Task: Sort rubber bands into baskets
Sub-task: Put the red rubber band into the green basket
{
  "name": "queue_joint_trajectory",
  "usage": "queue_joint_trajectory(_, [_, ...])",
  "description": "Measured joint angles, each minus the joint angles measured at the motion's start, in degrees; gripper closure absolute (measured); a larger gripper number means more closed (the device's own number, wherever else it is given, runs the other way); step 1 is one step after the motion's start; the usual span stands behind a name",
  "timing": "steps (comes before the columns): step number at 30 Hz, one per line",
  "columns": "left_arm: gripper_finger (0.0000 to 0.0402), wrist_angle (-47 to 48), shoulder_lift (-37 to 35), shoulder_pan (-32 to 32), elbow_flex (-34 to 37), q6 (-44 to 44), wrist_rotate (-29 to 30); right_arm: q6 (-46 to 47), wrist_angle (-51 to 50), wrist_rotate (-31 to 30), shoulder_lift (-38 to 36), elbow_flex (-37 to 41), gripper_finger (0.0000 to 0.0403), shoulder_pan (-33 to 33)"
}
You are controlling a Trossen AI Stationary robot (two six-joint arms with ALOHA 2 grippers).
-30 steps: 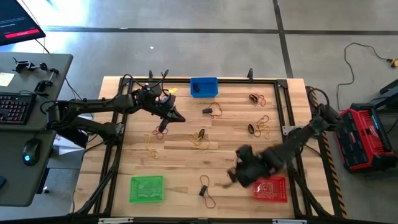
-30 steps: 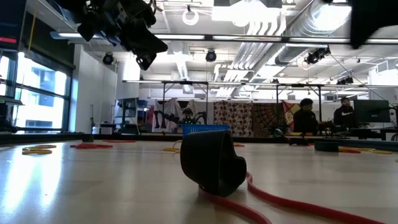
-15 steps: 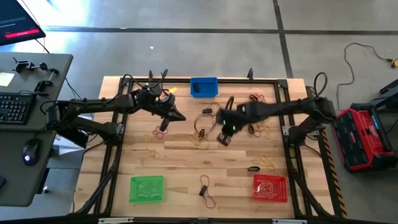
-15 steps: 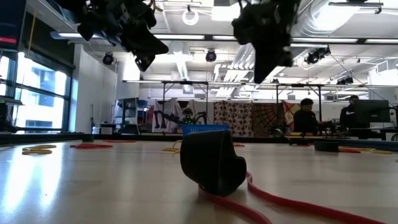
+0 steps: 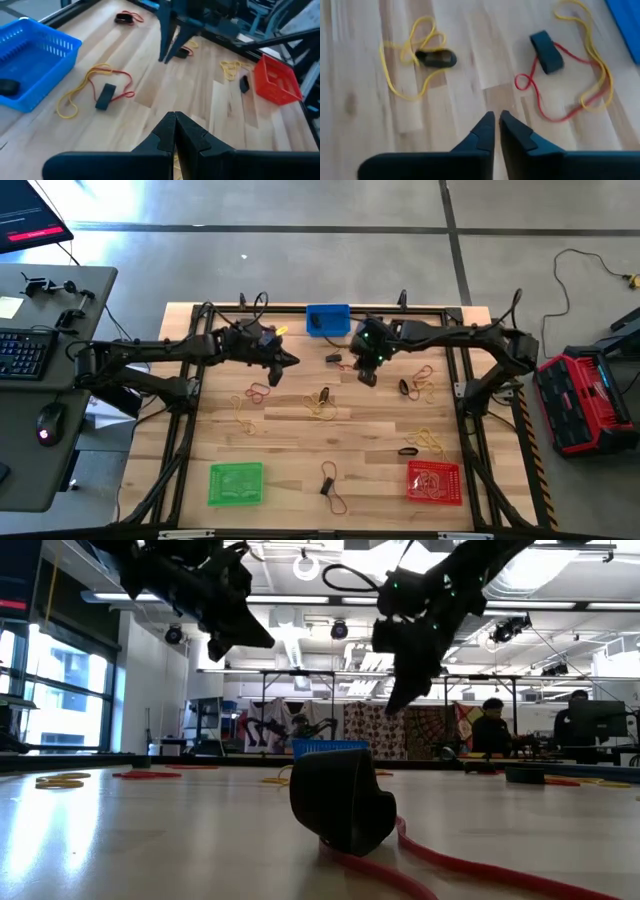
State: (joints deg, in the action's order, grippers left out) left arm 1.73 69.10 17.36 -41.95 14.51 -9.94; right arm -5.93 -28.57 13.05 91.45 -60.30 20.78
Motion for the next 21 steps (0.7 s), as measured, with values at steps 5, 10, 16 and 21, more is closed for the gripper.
queue_joint_trajectory(5, [0.0402,0.01,0.0,-0.63,0.0,1.69,0.2,-0.82,6.0,-0.71,3.39,2.27,0.0313,0.01])
queue_joint_trajectory(10, [0.0402,0.01,0.0,-0.61,0.0,1.96,0.16,-1.01,9.62,-5.09,9.33,1.93,0.0273,-0.02])
queue_joint_trajectory(16, [0.0402,0.08,0.0,-0.61,0.0,2.92,0.05,-0.55,13.85,-8.51,12.77,1.82,0.0268,0.46])
queue_joint_trajectory(21, [0.0402,0.12,0.0,-0.61,0.0,2.84,0.04,-0.54,14.07,-6.95,15.34,1.8,0.0276,2.16])
